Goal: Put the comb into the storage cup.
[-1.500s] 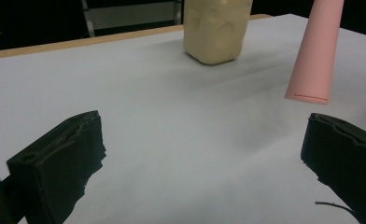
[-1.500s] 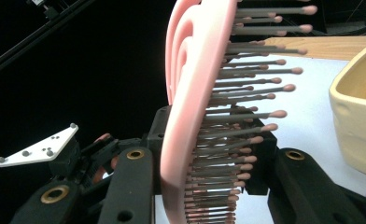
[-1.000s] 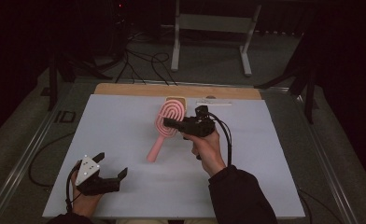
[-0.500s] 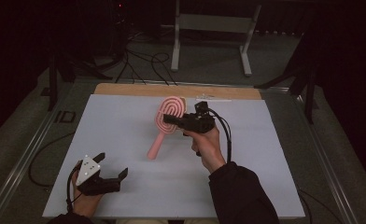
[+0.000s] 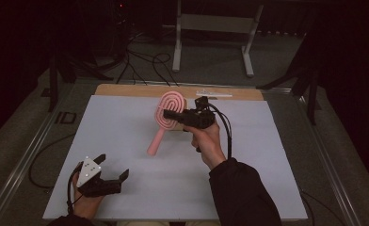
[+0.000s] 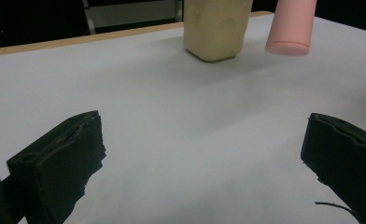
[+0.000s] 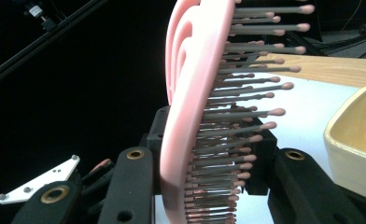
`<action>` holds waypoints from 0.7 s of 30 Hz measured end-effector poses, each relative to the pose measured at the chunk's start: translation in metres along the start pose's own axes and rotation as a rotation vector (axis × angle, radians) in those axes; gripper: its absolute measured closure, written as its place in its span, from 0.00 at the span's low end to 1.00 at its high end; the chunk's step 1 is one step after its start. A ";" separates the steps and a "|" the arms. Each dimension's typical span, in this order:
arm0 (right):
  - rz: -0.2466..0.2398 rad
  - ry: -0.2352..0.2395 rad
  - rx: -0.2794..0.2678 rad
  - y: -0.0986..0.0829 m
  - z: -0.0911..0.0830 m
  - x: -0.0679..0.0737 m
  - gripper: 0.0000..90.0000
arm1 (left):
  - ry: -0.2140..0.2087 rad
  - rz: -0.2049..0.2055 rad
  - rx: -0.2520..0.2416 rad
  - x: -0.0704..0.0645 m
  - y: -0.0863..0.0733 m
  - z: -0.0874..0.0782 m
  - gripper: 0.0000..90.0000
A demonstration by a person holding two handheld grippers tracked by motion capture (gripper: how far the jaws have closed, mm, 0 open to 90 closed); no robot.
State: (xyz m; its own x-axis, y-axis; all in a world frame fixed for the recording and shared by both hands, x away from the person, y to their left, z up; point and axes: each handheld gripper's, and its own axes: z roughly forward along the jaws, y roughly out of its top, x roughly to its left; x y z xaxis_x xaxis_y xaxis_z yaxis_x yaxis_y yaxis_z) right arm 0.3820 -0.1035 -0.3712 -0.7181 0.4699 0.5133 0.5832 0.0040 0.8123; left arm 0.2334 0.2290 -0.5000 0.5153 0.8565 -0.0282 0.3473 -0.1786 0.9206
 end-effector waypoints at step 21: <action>-0.014 -0.043 -0.006 0.019 0.002 -0.004 0.70 | 0.002 -0.001 0.000 0.000 0.000 0.000 0.00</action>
State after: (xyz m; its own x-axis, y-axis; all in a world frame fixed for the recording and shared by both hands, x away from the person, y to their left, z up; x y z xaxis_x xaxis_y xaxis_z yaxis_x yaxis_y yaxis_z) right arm 0.3970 -0.1035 -0.3580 -0.7093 0.5070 0.4898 0.5707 0.0053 0.8211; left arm 0.2332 0.2292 -0.4996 0.5131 0.8578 -0.0284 0.3478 -0.1776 0.9206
